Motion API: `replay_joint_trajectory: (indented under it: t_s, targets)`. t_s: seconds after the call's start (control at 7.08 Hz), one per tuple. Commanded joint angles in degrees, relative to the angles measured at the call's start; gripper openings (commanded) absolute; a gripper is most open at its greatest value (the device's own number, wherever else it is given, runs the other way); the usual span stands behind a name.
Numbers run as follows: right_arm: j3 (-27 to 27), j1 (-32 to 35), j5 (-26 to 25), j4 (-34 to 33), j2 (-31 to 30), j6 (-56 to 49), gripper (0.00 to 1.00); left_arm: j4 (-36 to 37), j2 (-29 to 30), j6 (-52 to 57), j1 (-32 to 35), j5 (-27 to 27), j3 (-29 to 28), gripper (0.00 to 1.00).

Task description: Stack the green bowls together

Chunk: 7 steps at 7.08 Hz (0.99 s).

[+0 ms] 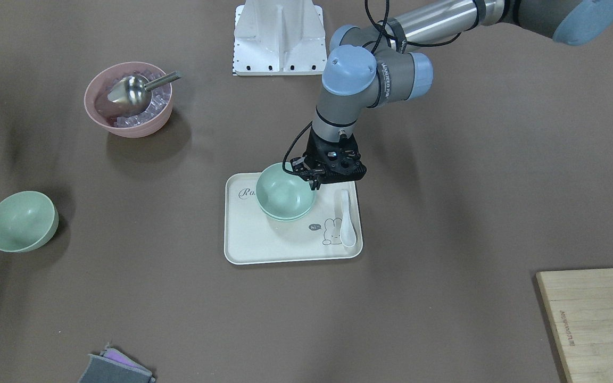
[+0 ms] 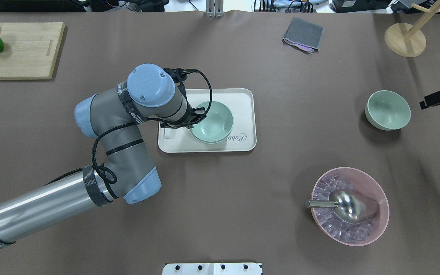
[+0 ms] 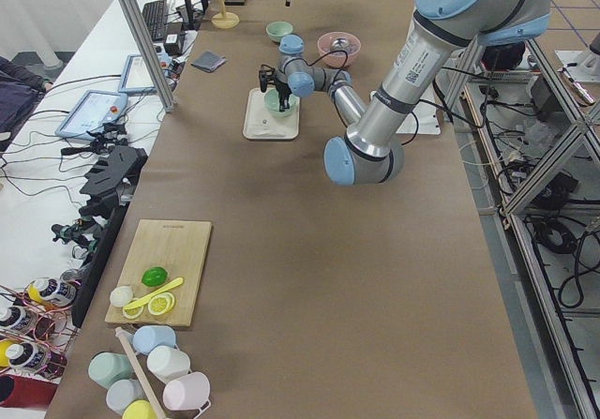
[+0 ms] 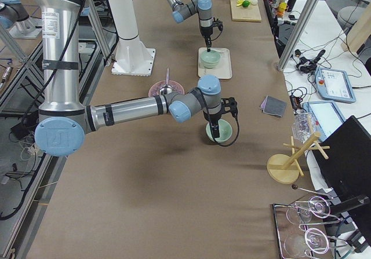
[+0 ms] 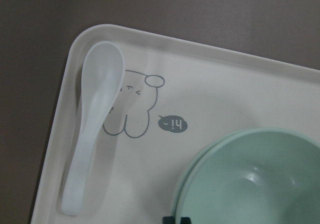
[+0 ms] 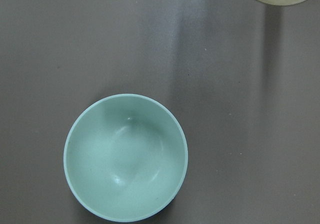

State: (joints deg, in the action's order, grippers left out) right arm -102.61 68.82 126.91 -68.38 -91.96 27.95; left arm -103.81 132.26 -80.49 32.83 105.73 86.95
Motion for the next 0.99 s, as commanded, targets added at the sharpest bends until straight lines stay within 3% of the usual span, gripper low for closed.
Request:
replay_joint_trajectory:
  t_s: [0.0, 0.14, 0.42, 0.85]
  targets:
    - [0.04, 0.0, 0.0, 0.0, 0.12, 0.0, 1.0, -1.13, -0.08, 0.59, 0.04, 0.0, -0.12, 0.79]
    - [0.04, 0.0, 0.0, 0.0, 0.12, 0.0, 1.0, -1.13, -0.08, 0.68, 0.04, 0.09, 0.58, 0.98]
    - [-0.14, 0.0, 0.26, 0.09, 0.29, 0.0, 1.0, -0.17, -1.21, 1.2, 1.0, 0.35, 4.78, 0.98]
    - [-2.5, 0.0, 0.09, 4.22, 0.56, 0.0, 1.0, 8.06, -15.05, 18.8, 10.64, 10.25, 19.08, 0.98]
